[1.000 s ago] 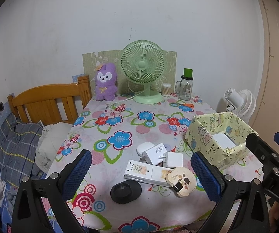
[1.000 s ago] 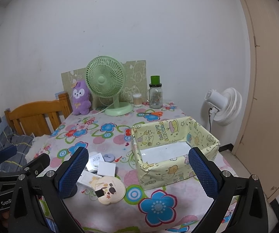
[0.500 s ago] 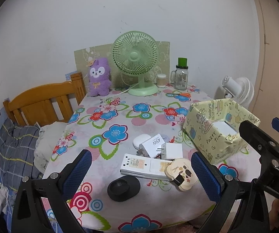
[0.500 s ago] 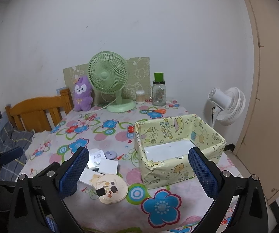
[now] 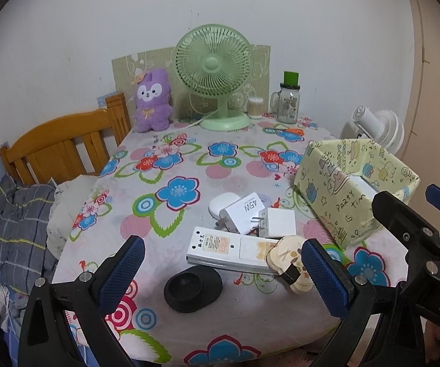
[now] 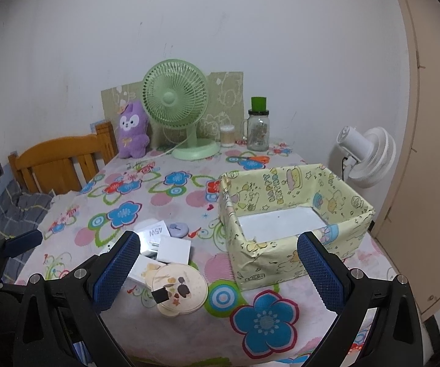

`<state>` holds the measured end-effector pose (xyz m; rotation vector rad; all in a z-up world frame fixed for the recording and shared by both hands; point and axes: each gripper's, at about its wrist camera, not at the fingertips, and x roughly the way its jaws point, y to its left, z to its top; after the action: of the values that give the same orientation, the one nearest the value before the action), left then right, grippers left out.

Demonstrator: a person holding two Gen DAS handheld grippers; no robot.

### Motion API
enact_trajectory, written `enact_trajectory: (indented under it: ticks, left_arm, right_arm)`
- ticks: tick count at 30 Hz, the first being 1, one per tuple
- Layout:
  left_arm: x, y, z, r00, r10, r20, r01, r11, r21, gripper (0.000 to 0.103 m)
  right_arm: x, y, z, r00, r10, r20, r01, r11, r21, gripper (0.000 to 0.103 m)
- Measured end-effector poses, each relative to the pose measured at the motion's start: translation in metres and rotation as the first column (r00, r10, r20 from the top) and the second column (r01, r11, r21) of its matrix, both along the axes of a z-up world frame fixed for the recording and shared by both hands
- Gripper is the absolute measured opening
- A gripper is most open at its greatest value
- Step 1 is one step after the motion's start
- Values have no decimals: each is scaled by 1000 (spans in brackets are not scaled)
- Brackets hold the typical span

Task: Organize rigid objects
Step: 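Move both grippers forward toward the two white chargers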

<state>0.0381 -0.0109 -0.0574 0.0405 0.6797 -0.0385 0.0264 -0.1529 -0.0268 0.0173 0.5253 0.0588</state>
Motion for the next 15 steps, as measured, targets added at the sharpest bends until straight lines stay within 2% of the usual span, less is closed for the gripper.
enact_trajectory:
  ticks: [15]
  left_arm:
    - [30,10,-22,997,1,-73,-2,1000,-3,103]
  right_arm:
    - [32,27,-19,997,38,-68,-40,999,-20,100]
